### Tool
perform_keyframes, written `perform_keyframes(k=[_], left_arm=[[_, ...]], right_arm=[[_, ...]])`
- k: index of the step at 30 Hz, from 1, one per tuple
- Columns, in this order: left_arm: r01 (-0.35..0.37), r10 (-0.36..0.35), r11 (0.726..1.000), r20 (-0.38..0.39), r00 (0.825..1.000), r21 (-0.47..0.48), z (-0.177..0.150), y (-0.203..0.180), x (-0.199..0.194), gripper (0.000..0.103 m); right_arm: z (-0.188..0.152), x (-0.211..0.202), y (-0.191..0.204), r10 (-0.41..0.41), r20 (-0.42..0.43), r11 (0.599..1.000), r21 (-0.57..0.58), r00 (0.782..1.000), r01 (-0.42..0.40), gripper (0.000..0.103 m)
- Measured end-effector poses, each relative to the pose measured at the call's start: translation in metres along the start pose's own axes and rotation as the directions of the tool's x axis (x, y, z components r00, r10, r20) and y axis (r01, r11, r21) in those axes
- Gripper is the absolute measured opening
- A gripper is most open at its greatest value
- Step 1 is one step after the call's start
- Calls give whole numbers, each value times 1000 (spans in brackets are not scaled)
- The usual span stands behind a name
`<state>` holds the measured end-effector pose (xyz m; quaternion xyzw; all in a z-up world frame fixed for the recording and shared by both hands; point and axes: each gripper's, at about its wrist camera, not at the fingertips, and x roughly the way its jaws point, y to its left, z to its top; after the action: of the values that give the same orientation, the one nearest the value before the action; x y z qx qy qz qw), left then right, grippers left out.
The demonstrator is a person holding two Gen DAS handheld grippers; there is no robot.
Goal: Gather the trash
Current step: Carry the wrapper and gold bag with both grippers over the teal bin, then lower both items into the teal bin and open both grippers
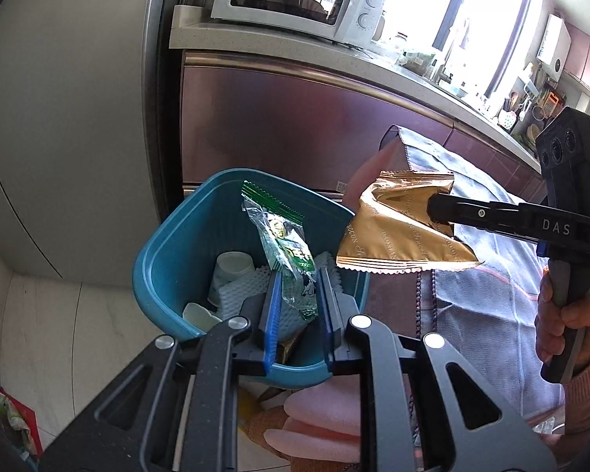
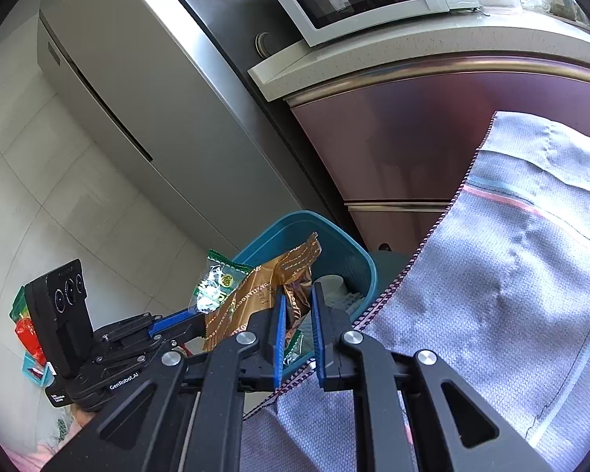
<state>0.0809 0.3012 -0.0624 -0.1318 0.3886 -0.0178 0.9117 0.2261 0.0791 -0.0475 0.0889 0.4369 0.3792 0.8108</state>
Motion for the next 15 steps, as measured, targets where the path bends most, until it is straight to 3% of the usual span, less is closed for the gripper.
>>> perform_keyframes(k=[15], left_arm=[[-22, 22, 1000, -20, 1000, -18, 1, 6, 16, 18]], right_arm=[[2, 17, 4, -26, -29, 1000, -6, 999, 26, 11]])
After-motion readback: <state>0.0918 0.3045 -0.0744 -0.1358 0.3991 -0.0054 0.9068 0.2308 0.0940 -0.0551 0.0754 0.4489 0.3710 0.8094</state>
